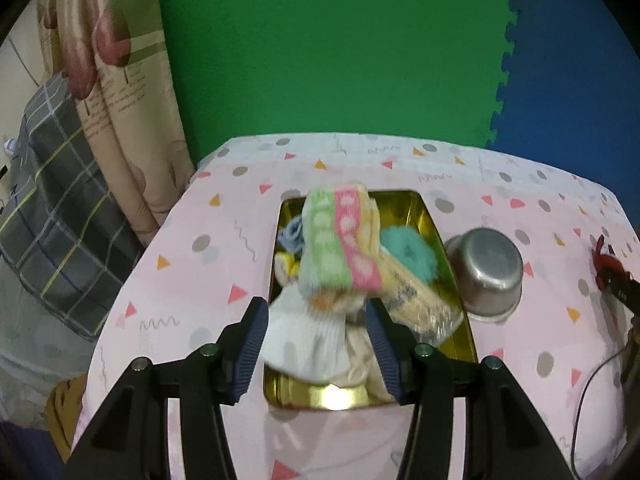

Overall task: Organize soft objects
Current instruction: 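Carry the striped towel into the tin box and open the left tool, then carry the red-and-grey scrunchie into the tin box and open the right tool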

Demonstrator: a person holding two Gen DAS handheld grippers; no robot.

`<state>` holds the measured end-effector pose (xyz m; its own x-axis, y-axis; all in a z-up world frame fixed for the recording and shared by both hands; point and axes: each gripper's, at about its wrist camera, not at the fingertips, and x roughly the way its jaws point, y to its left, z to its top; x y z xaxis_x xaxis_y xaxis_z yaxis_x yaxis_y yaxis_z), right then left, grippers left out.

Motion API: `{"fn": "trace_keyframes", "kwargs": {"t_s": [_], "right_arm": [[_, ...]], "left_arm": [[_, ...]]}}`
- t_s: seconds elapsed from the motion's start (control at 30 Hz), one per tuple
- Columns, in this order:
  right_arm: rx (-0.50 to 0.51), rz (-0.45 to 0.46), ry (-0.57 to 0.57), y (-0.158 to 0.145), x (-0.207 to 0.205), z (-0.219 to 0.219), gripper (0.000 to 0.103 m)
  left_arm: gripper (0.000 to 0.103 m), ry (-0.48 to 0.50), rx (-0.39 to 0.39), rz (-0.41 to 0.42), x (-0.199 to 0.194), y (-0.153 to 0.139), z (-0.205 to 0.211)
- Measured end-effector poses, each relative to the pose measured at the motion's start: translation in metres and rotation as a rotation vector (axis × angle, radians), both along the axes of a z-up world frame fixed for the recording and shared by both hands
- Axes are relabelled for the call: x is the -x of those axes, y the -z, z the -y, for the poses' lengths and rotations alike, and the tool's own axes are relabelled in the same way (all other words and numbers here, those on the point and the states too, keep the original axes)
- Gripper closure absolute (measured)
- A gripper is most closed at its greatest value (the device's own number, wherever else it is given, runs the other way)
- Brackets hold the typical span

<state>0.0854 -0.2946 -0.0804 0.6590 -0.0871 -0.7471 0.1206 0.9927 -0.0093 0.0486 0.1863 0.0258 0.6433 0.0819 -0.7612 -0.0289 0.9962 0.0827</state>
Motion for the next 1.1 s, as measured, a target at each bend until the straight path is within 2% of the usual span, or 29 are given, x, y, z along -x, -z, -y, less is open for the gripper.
{"fn": "trace_keyframes", "kwargs": {"t_s": [0.13,0.5,0.73,1.1], "right_arm": [[0.004,-0.002,-0.005,-0.003,0.008,-0.005,0.08],[0.014,-0.019,-0.105,-0.026,0.044,-0.045,0.081],[0.023,-0.047,-0.258,-0.037,0.066,-0.103,0.081],[-0.02,-0.049,-0.502,-0.057,0.07,-0.204,0.081]], "left_arm": [[0.051,-0.023,0.0,-0.006,0.014,0.009,-0.003],[0.051,-0.107,0.011,0.01,0.027,0.018,-0.019],[0.051,-0.133,0.005,0.008,0.032,0.027,-0.026],[0.051,-0.16,-0.006,0.006,0.038,0.033,-0.038]]}}
